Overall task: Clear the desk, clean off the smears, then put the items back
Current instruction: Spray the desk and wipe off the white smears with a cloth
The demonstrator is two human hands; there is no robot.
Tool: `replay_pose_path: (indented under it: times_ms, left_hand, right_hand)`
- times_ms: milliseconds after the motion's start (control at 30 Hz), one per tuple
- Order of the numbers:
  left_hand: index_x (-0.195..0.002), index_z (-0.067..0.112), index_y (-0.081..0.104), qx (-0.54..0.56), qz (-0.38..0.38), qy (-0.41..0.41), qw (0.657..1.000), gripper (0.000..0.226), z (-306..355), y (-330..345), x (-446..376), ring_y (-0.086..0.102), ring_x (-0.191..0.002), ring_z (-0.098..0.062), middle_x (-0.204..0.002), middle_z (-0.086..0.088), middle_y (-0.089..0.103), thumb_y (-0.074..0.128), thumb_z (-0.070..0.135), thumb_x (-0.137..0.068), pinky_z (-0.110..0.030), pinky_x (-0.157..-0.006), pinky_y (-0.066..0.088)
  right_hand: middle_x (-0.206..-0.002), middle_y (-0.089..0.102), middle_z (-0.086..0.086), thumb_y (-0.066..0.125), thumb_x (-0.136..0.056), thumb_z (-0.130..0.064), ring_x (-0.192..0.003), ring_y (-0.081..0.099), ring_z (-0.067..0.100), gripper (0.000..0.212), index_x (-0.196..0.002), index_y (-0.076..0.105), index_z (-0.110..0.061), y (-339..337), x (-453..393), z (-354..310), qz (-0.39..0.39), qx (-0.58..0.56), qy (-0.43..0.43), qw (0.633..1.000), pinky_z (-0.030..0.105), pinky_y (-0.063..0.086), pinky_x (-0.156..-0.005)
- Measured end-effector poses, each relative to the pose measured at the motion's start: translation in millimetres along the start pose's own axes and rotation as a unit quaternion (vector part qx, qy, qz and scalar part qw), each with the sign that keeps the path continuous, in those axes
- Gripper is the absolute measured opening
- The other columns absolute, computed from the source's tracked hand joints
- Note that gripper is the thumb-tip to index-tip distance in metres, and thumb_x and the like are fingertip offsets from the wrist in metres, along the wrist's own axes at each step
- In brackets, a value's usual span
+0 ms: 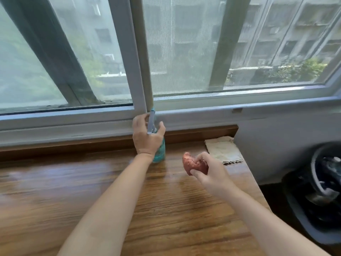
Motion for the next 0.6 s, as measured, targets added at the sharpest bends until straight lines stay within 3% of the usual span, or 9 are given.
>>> replay_pose_path:
  times_ms: [67, 133, 200, 300, 367, 467, 533, 600]
  left_hand:
    - [-0.118, 0.008, 0.064, -0.037, 0.007, 0.0, 0.999, 0.056, 1.0, -2.1, 0.6, 0.058, -0.096, -0.02, -0.106, -0.005, 0.063, 0.077, 0.047, -0.078, -0.041, -0.091, 0.052]
    - [-0.125, 0.012, 0.058, -0.083, -0.005, -0.053, 0.995, 0.073, -3.0, -7.6, 9.8, 0.057, -0.107, -0.021, -0.114, -0.003, 0.061, 0.076, 0.06, -0.073, -0.045, -0.1, 0.045]
    - [-0.131, 0.011, 0.052, -0.086, 0.029, -0.098, 0.991, 0.08, -0.2, -27.5, 38.6, 0.053, -0.114, -0.024, -0.122, -0.004, 0.055, 0.075, 0.062, -0.073, -0.043, -0.101, 0.042]
    - [-0.124, 0.012, 0.054, -0.021, 0.066, -0.101, 0.992, 0.055, 20.8, -50.1, 105.6, 0.05, -0.108, -0.018, -0.118, 0.002, 0.052, 0.066, 0.05, -0.086, -0.04, -0.095, 0.047]
    - [-0.119, 0.023, 0.055, 0.048, -0.029, -0.156, 0.986, 0.034, 27.3, -39.1, 139.2, 0.055, -0.103, -0.007, -0.113, 0.008, 0.058, 0.059, 0.048, -0.095, -0.034, -0.092, 0.049]
    - [-0.119, 0.028, 0.059, 0.171, -0.21, -0.271, 0.924, 0.016, 35.8, -11.5, 167.4, 0.065, -0.096, -0.007, -0.107, 0.003, 0.07, 0.055, 0.038, -0.108, -0.029, -0.084, 0.056]
    - [-0.118, 0.022, 0.065, 0.17, -0.267, -0.268, 0.91, 0.016, 47.9, -10.3, 167.4, 0.068, -0.097, -0.013, -0.106, 0.003, 0.072, 0.064, 0.029, -0.104, -0.027, -0.08, 0.058]
    - [-0.123, 0.015, 0.066, 0.154, -0.281, -0.266, 0.909, 0.03, 53.6, -15.9, 167.0, 0.069, -0.096, -0.009, -0.113, 0.001, 0.07, 0.077, 0.016, -0.095, -0.021, -0.078, 0.058]
  right_hand:
    - [-0.095, 0.059, -0.007, 0.081, -0.084, -0.014, -0.089, 0.053, 0.003, 0.031, -0.089, 0.055, -0.03, -5.9, -0.7, 1.9, -0.006, 0.004, -0.026, 1.0, 0.016, 0.036, -0.073]
    - [-0.1, 0.055, -0.005, 0.081, -0.084, -0.014, -0.092, 0.052, 0.001, 0.032, -0.089, 0.056, -0.033, -10.7, 0.3, 2.5, -0.022, -0.005, -0.039, 0.999, 0.011, 0.035, -0.074]
    - [-0.101, 0.056, -0.005, 0.082, -0.083, -0.013, -0.092, 0.053, 0.003, 0.035, -0.089, 0.056, -0.035, -16.3, -0.1, 0.8, -0.033, -0.012, -0.056, 0.998, 0.01, 0.036, -0.075]
    - [-0.098, 0.06, -0.005, 0.083, -0.081, -0.012, -0.089, 0.056, 0.009, 0.034, -0.09, 0.059, -0.035, -20.1, -1.4, -4.8, -0.056, -0.031, -0.075, 0.995, 0.021, 0.04, -0.074]
    - [-0.094, 0.059, -0.006, 0.083, -0.08, -0.01, -0.084, 0.056, 0.008, 0.034, -0.089, 0.061, -0.034, -18.6, -0.9, -7.7, -0.078, -0.047, -0.088, 0.992, 0.024, 0.042, -0.073]
    - [-0.092, 0.058, -0.007, 0.083, -0.079, -0.005, -0.077, 0.054, 0.005, 0.038, -0.087, 0.061, -0.035, -18.8, 4.1, -17.0, -0.1, -0.057, -0.126, 0.985, 0.02, 0.043, -0.073]
    - [-0.095, 0.06, -0.004, 0.082, -0.078, -0.001, -0.078, 0.057, 0.006, 0.038, -0.088, 0.063, -0.033, -21.4, 7.7, -23.4, -0.104, -0.069, -0.145, 0.982, 0.02, 0.046, -0.074]
    - [-0.098, 0.061, -0.001, 0.081, -0.078, 0.003, -0.079, 0.06, 0.008, 0.039, -0.089, 0.063, -0.031, -24.7, 9.7, -25.9, -0.095, -0.088, -0.149, 0.98, 0.024, 0.051, -0.075]
Point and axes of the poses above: each hand's wrist, its own x-axis away from the middle knuckle, its own y-axis out of the palm, z = x × y, the point moved 10 cm from there along -x, towards the middle knuckle
